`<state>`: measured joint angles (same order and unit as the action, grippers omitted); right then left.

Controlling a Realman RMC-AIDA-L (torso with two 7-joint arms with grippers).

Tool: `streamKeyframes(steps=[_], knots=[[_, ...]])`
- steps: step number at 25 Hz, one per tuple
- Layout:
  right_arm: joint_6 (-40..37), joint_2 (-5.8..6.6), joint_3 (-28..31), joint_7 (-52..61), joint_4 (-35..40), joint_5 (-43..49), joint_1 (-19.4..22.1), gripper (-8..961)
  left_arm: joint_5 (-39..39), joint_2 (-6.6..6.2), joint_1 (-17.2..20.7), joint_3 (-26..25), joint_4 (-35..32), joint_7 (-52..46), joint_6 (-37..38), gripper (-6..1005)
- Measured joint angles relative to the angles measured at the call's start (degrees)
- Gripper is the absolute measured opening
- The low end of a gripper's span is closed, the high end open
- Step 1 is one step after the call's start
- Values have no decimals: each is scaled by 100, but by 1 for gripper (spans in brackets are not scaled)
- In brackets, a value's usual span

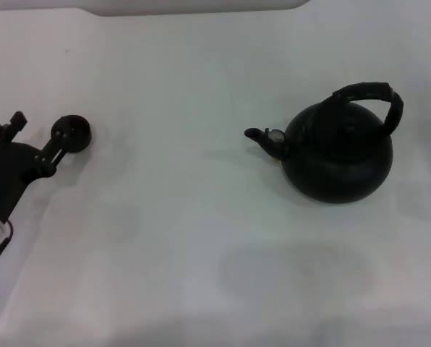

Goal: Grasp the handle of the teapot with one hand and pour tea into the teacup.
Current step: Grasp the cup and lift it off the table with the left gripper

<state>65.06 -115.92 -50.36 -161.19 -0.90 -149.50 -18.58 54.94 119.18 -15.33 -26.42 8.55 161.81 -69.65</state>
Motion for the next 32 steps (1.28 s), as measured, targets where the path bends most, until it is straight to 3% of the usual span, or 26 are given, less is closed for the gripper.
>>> streamKeyframes(steps=[13, 32], knots=[[0, 0, 0, 8, 12, 0, -15, 869, -2, -6, -409, 31, -134, 0, 416, 785], [-3, 0, 0, 9, 11, 0, -14, 869, -459, -14, -479, 30, -163, 0, 649, 786]])
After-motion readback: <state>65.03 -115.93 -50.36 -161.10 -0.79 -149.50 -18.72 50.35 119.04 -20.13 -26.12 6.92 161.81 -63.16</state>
